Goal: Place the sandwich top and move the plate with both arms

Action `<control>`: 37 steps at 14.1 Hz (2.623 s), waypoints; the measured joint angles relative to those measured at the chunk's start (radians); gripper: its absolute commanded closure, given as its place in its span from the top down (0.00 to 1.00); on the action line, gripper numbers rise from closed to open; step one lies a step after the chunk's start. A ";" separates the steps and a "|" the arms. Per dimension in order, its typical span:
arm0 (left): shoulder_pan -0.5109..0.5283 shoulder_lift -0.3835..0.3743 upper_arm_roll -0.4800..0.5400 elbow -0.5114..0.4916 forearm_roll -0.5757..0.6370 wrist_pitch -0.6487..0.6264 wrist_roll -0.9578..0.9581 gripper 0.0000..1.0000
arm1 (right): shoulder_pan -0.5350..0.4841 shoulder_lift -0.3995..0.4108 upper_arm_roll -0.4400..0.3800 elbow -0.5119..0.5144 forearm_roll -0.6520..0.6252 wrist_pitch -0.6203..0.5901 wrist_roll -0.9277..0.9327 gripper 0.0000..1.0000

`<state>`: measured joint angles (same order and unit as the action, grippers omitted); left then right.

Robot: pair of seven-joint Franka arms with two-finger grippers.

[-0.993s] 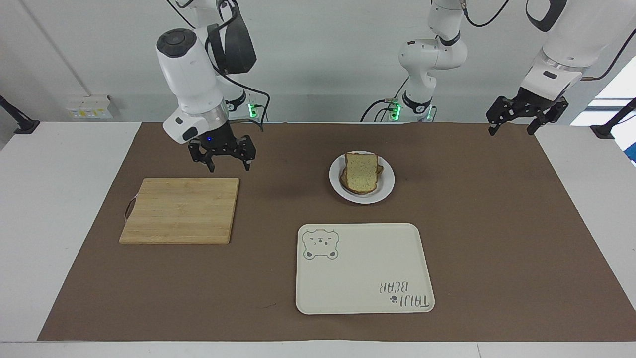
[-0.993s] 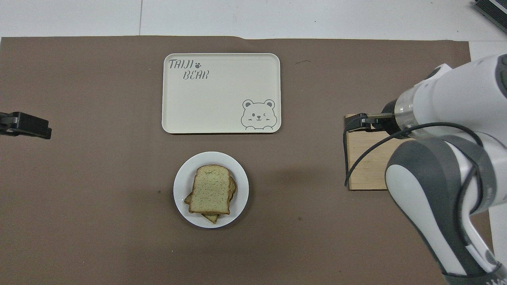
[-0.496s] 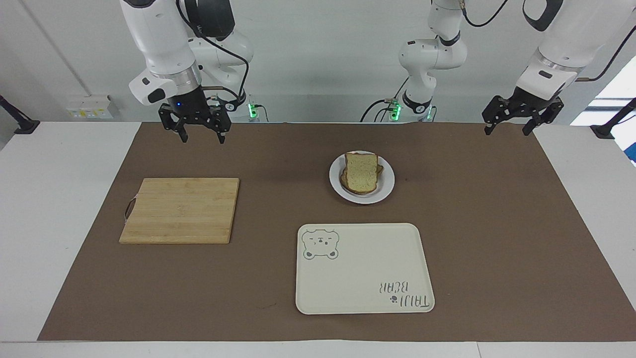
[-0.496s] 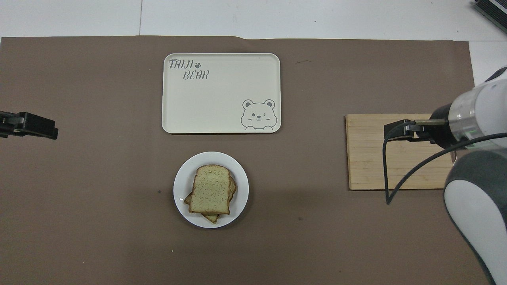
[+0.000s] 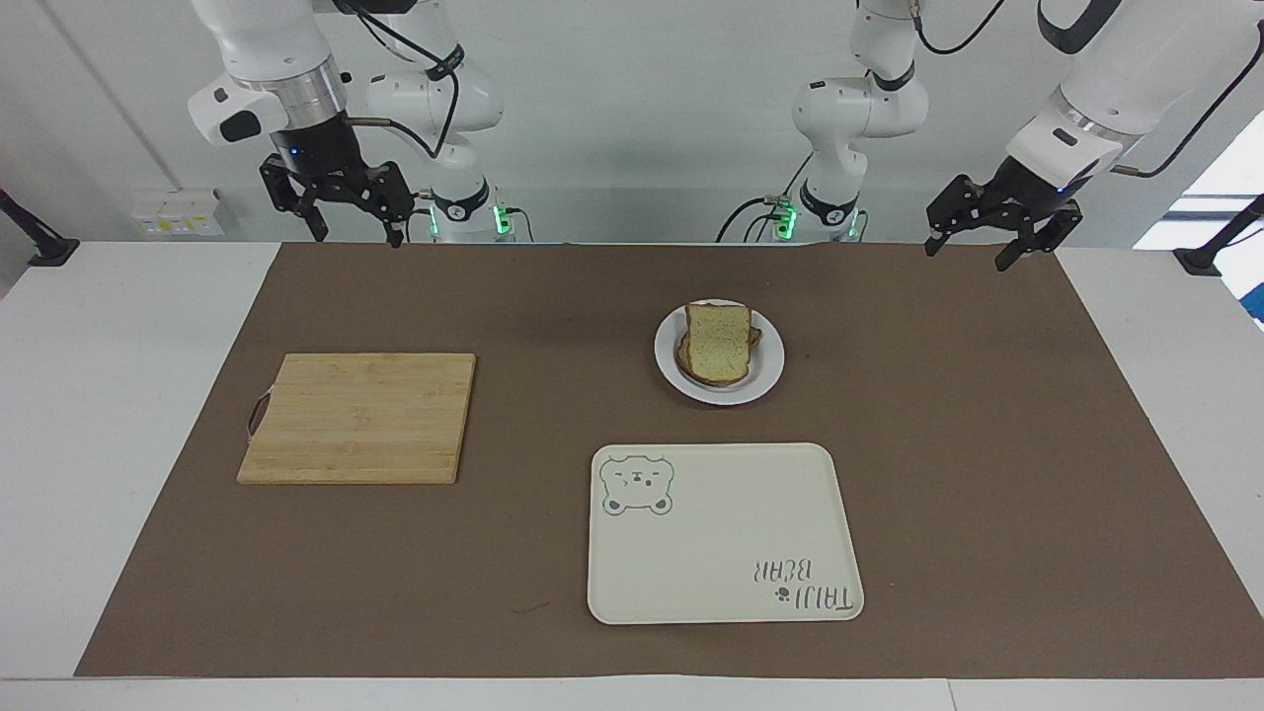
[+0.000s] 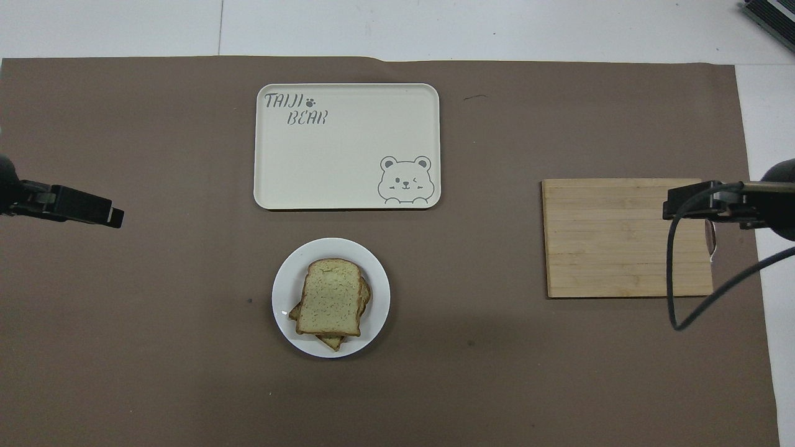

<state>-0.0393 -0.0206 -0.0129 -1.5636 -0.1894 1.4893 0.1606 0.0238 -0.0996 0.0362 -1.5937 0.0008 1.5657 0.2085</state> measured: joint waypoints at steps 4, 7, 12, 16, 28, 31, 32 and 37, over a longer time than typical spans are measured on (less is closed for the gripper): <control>0.038 -0.002 0.008 -0.084 -0.111 -0.008 0.039 1.00 | -0.005 -0.035 -0.072 0.000 -0.001 -0.024 -0.036 1.00; 0.049 -0.001 0.009 -0.143 -0.172 -0.007 0.052 1.00 | -0.007 -0.044 -0.102 -0.005 -0.001 -0.035 -0.119 1.00; 0.071 0.003 0.011 -0.283 -0.291 0.057 0.210 1.00 | -0.005 -0.042 -0.096 -0.048 -0.001 -0.034 -0.127 1.00; 0.101 0.022 0.013 -0.393 -0.393 0.116 0.349 1.00 | -0.005 -0.042 -0.096 -0.053 -0.011 -0.034 -0.177 1.00; 0.094 0.212 -0.005 -0.609 -0.733 0.353 0.580 1.00 | -0.006 -0.028 -0.097 -0.015 -0.020 -0.100 -0.177 1.00; 0.066 0.237 -0.008 -0.653 -0.801 0.364 0.603 1.00 | -0.006 -0.028 -0.096 -0.015 -0.020 -0.103 -0.177 1.00; 0.058 0.237 -0.008 -0.670 -0.822 0.366 0.612 1.00 | -0.006 -0.028 -0.096 -0.015 -0.020 -0.103 -0.177 1.00; 0.015 0.236 -0.010 -0.749 -0.908 0.407 0.674 1.00 | -0.006 -0.028 -0.096 -0.014 -0.020 -0.103 -0.177 1.00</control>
<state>-0.0248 0.2154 -0.0225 -2.3123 -1.0979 1.8963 0.8343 0.0179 -0.1274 -0.0600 -1.6072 -0.0194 1.4626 0.0319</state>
